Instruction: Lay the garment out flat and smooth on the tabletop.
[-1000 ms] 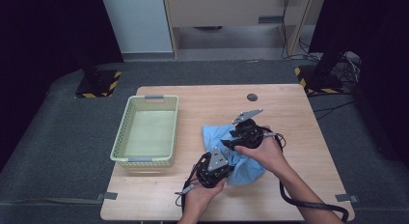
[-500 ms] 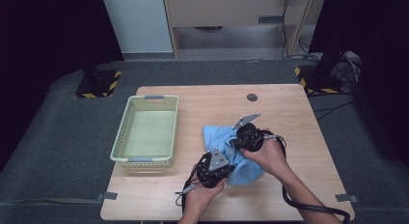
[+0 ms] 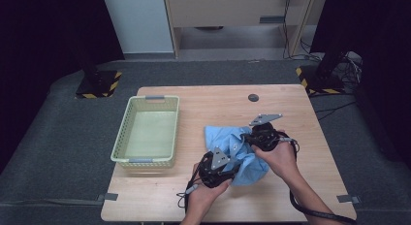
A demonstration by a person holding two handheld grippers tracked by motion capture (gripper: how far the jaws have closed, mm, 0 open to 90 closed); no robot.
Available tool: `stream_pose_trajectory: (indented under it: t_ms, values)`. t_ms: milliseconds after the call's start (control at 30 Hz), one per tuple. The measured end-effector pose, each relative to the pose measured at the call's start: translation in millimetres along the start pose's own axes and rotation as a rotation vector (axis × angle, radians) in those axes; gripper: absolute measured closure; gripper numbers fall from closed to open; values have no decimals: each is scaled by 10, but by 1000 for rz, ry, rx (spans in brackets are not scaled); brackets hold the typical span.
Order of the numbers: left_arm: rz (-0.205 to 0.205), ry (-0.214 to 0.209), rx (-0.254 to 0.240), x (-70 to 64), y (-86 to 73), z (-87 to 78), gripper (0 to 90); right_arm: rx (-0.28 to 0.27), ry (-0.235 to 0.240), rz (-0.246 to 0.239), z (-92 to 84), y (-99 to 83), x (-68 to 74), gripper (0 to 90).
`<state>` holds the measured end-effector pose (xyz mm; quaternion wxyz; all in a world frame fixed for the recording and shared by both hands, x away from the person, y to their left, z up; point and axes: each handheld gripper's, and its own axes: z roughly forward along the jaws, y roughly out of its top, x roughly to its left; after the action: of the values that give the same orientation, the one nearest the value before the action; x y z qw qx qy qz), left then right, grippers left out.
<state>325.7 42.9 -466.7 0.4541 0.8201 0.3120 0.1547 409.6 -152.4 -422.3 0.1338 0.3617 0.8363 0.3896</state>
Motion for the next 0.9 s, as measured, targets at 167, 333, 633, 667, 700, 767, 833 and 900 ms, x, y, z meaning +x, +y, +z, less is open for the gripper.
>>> stream_pose_trajectory:
  t_ms: [167, 333, 633, 667, 700, 767, 833, 900]
  values:
    - [-11, 2, 7, -19, -2, 42, 388, -26, -21, 38, -57, -69, -122, 898]
    - [-19, -4, 7, -42, 2, 68, 350, -50, -42, 66, -91, -119, -206, 898]
    - [-18, -5, -6, -123, 24, 65, 339, -79, -71, 106, -160, -210, -320, 898]
    - [-19, -5, -11, -128, 35, 46, 337, -80, -71, 109, -163, -218, -332, 898]
    - [-21, -5, -15, -133, 41, 34, 334, -81, -73, 113, -167, -226, -344, 898]
    - [-23, -9, -24, -163, 60, 8, 327, -87, -75, 118, -174, -236, -360, 898]
    - [-22, -22, -23, -207, 68, 4, 319, -94, -77, 125, -185, -244, -375, 898]
    - [-19, -34, -9, -253, 52, 40, 300, -97, -77, 127, -195, -245, -385, 898]
